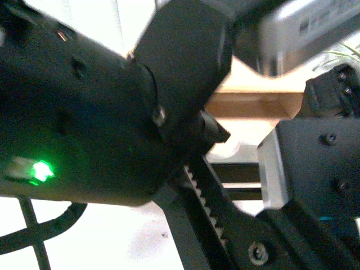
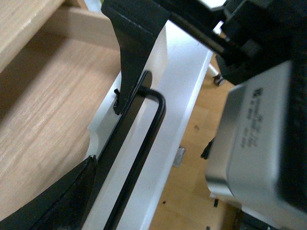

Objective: Pull drawer

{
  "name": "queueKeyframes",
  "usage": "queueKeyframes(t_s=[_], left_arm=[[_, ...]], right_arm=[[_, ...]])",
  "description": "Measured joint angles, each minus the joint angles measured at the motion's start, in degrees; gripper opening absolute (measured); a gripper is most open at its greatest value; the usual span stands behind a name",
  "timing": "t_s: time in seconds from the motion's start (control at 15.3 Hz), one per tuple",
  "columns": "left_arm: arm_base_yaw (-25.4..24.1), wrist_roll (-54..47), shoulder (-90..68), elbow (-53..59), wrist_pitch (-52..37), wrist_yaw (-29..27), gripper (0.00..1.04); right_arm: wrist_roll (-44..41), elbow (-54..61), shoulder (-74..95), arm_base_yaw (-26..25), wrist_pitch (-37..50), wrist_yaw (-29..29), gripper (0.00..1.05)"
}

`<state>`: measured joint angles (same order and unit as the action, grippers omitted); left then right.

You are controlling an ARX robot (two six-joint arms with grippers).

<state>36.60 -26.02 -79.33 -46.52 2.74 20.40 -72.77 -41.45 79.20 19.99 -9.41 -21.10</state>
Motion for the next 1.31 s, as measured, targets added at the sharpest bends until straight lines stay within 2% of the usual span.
queueKeyframes(t_s=[0.2,0.33,0.39,0.46,0.52,0.59,0.65,0.72,0.79,0.85,0.92,0.98,1.11,1.31], left_arm=[[-2.45,5.31,5.14,1.55,-3.13,4.39,0.98],[-8.98,13.97,10.12,4.61,-10.01,7.17,0.98],[-13.07,19.15,12.13,5.86,-13.44,6.19,0.98],[-18.95,25.62,14.08,7.32,-18.51,3.41,0.98],[-26.36,31.43,15.02,9.07,-20.48,-1.22,0.98],[-32.04,34.69,15.15,10.47,-20.41,-3.5,0.98],[-40.81,37.07,14.78,11.65,-19.21,-8.28,0.98],[-45.99,37.73,15.28,12.48,-18.08,-10.16,0.98],[-50.12,37.94,16.92,13.44,-17.62,-10.29,0.98],[-53.66,35.21,18.71,17.44,-28.7,-6.25,0.88],[-53.79,31.61,22.23,21.9,-34.27,-5.31,0.77],[-51.84,29.62,25.53,25.7,-36.5,-5.44,0.67],[-49.24,27.85,28.2,29.14,-36.87,-6.99,0.5],[-46.38,27.04,33.0,34.47,-36.46,-10.49,0.21]], right_arm=[[4.66,-1.22,-3.34,-1.9,-0.31,-3.87,0.98],[14.19,-2.75,-5.77,-5.64,2.97,-8.87,0.98],[19.21,-3.17,-6.25,-7.93,5.75,-9.38,0.98],[26.71,-3.37,-5.97,-11.39,10.99,-8.26,0.98],[34.73,-3.74,-4.57,-15.32,16.57,-4.39,0.98],[42.51,-4.0,-3.61,-19.12,20.02,-0.96,0.98],[53.75,-4.17,-3.15,-23.32,22.67,2.47,0.98],[60.63,-4.17,-3.19,-25.51,23.91,4.04,0.98],[66.58,-0.85,-3.89,-26.51,35.3,10.21,0.9],[69.02,4.35,-7.15,-26.82,41.9,13.29,0.79],[70.47,10.29,-12.7,-27.32,43.89,13.68,0.66],[70.97,13.27,-16.59,-27.52,42.47,13.6,0.57],[71.56,18.86,-25.9,-27.47,37.16,13.64,0.39],[71.91,24.9,-34.64,-25.81,38.62,15.37,0.1]])
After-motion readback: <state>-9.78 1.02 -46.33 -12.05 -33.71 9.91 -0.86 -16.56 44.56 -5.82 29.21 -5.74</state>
